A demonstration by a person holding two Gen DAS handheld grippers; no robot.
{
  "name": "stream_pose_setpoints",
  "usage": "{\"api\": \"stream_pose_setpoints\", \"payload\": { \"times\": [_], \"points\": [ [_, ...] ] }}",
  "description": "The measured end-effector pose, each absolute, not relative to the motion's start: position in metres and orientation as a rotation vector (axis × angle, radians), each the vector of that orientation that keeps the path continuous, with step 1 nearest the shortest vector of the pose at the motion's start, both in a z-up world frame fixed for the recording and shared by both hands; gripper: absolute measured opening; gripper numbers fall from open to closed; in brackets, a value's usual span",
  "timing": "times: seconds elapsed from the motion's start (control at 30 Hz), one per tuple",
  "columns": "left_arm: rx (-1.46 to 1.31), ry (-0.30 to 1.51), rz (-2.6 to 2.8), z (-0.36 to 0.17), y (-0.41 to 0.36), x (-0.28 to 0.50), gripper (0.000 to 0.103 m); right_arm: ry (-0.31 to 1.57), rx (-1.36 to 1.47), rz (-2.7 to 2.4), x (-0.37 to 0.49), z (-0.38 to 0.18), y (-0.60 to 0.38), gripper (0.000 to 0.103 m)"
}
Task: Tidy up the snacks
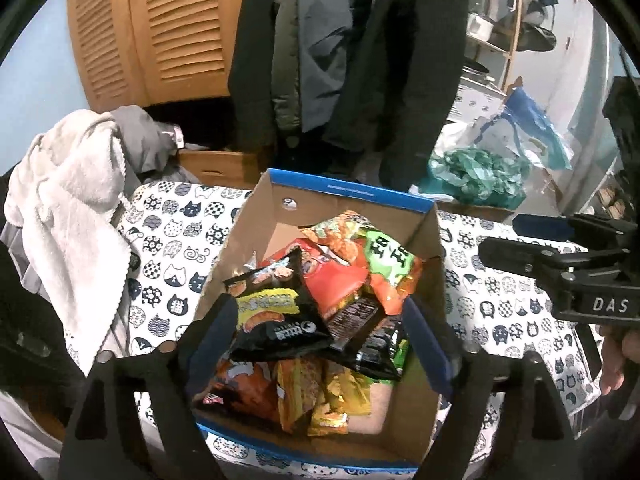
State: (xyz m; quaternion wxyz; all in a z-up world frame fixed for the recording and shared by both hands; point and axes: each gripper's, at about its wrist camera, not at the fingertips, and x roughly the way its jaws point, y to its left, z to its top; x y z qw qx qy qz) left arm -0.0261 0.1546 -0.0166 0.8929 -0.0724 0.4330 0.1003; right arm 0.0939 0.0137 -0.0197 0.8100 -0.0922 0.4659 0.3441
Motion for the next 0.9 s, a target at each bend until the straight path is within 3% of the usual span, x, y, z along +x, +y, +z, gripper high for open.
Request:
{"api": "stream_pose_setpoints", "payload": {
  "times": [0.9],
  "points": [
    [-0.182,0.823,0.117,-0.010,0.127,-0.052,0.088,0.904,-0.241,0.625,0.061,-0.005,-0.049,0.072]
  ]
}}
